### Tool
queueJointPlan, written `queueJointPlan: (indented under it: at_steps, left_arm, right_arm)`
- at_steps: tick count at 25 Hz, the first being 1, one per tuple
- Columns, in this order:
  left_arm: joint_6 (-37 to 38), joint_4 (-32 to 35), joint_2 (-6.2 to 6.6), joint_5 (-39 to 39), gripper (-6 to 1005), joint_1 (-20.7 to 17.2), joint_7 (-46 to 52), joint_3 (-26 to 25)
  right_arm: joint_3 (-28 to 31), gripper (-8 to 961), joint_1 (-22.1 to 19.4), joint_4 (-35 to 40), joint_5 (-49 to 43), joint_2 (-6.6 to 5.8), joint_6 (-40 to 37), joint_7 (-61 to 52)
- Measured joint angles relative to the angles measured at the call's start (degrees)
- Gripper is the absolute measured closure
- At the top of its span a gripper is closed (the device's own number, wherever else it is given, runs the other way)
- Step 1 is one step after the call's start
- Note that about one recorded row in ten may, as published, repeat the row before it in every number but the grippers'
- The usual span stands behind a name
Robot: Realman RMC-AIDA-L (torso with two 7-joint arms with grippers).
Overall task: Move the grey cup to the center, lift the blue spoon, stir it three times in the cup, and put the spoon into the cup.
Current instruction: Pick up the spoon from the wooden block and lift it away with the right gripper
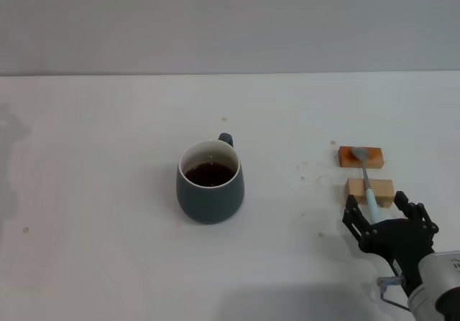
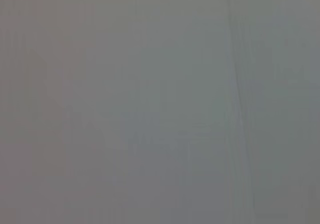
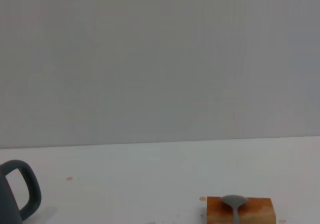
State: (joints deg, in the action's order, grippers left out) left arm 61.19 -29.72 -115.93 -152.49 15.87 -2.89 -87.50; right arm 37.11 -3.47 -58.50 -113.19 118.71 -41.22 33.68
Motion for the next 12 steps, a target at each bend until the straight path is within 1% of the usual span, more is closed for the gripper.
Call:
queueJointPlan:
  at_steps: [12]
  left_arm:
    - [0.52, 0.01, 0.18, 0.0, 1001, 0.04, 0.03, -0.49]
  right_arm:
    - [-0.28, 150, 1.31, 1.55, 0.08, 0.04, 1.47, -2.4]
